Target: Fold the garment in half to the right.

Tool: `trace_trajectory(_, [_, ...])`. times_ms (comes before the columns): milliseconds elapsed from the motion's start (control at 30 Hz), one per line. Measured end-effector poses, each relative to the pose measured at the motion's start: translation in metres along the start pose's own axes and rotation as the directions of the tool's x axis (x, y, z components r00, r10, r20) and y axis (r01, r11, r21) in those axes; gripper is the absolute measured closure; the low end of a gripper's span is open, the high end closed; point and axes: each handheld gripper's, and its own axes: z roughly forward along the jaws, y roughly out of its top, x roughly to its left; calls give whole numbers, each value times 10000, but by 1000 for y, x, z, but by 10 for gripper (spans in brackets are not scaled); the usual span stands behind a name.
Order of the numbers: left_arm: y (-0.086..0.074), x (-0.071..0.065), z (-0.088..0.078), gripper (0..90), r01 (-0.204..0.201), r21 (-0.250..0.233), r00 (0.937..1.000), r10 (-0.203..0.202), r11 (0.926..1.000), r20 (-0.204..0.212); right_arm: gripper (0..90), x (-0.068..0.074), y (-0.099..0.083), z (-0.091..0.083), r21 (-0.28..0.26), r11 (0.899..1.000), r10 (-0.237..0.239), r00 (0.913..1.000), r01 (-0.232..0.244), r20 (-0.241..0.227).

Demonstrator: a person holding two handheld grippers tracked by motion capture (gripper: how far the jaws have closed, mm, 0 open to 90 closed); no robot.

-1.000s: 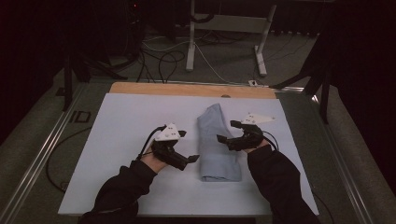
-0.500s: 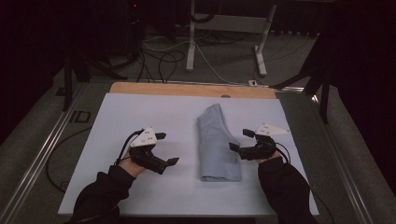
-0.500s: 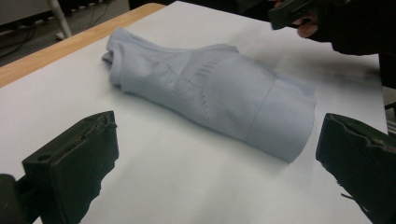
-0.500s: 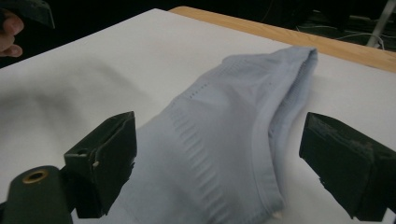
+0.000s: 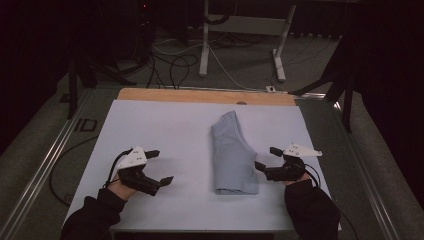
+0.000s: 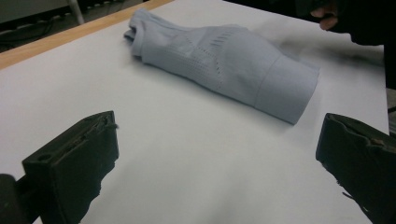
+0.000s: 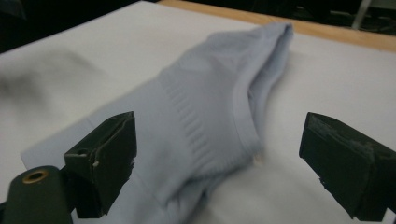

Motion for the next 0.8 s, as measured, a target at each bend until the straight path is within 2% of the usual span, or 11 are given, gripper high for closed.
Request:
trace_trajectory(167, [-13, 5, -16, 0, 194, -130, 9993, -198, 9997, -305, 109, -1, -12, -10, 52, 9998, 200, 9997, -201, 145])
trace_trajectory(333, [-34, 12, -33, 0, 519, -101, 9953, -526, 9986, -808, 109, 0, -22, -14, 245, 9995, 168, 9995, -175, 285])
trace_trajectory(600, [-56, 13, -47, 0, 837, 116, 9901, -818, 9964, -1140, 108, 4, -34, -20, 390, 9988, 281, 9991, -293, 316])
trace_trajectory(800, [-68, 13, -58, 0, 1094, 311, 9867, -1048, 9935, -1239, 109, 11, -41, -23, 459, 9989, -42, 9991, 23, 421])
